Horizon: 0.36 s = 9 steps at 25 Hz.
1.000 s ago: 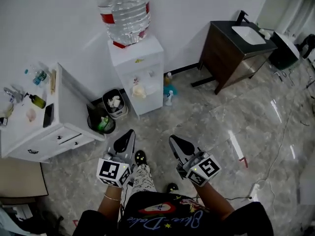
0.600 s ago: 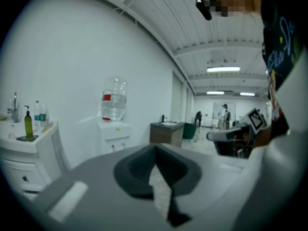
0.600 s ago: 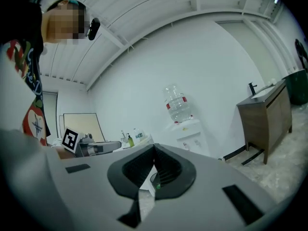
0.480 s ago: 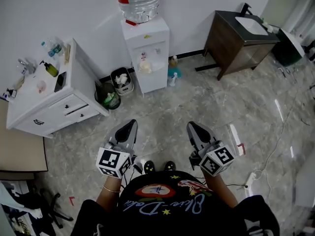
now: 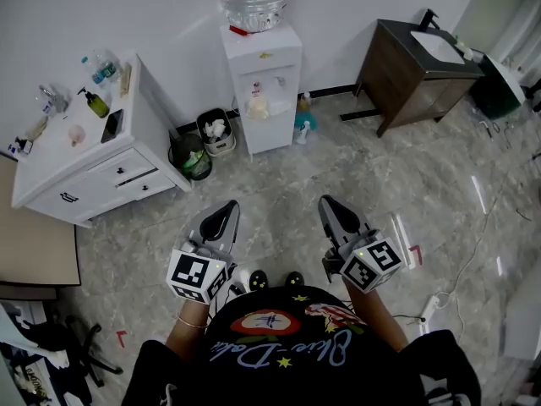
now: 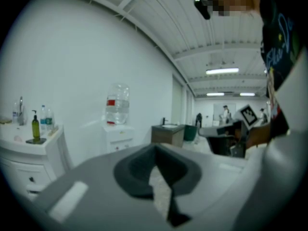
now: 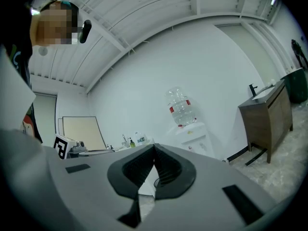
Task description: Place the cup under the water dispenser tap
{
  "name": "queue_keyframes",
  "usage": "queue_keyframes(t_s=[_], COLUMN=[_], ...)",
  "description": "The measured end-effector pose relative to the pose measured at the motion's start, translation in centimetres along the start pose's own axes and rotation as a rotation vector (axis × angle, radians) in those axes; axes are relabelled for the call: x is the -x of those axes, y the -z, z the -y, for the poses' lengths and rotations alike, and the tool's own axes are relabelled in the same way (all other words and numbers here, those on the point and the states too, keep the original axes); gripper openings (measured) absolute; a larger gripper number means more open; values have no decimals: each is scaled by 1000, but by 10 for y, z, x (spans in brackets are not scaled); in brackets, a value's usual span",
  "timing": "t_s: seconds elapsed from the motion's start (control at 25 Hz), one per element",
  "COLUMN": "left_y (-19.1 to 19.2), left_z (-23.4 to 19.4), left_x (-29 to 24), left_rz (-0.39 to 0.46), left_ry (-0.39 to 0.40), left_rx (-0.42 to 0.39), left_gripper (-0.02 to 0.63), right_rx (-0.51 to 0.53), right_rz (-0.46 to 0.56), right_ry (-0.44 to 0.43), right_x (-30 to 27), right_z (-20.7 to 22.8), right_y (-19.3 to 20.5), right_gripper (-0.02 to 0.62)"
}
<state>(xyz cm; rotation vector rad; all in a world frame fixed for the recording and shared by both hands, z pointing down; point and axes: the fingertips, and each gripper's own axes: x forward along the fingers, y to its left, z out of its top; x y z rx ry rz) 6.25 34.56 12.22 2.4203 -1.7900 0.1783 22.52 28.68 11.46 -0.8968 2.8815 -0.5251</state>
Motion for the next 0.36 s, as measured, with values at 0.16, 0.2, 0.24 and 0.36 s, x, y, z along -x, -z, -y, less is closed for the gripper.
queue_keyframes(t_s=[0.16,0.2,0.24,0.36], left_y=[0,0,1,1], left_z=[-7,-9,-10,-12], left_x=[7,8,9,11], left_rz=[-5,-6,-7,-6], left_ry=[-17,-18,-19,-17], left_rx=[-4,-4,-3,5], left_gripper=[-2,-3,-3,-2], right_rx=[22,30,36,41], right_rz=[-3,-4,-7,-17], right_ry=[4,1,0,-2], right_x=[-2,-2,-3,-7], right_z=[-5,-7,-8,-12], right_y=[-1,-1,-2,-2], right_gripper=[14,14,15,14])
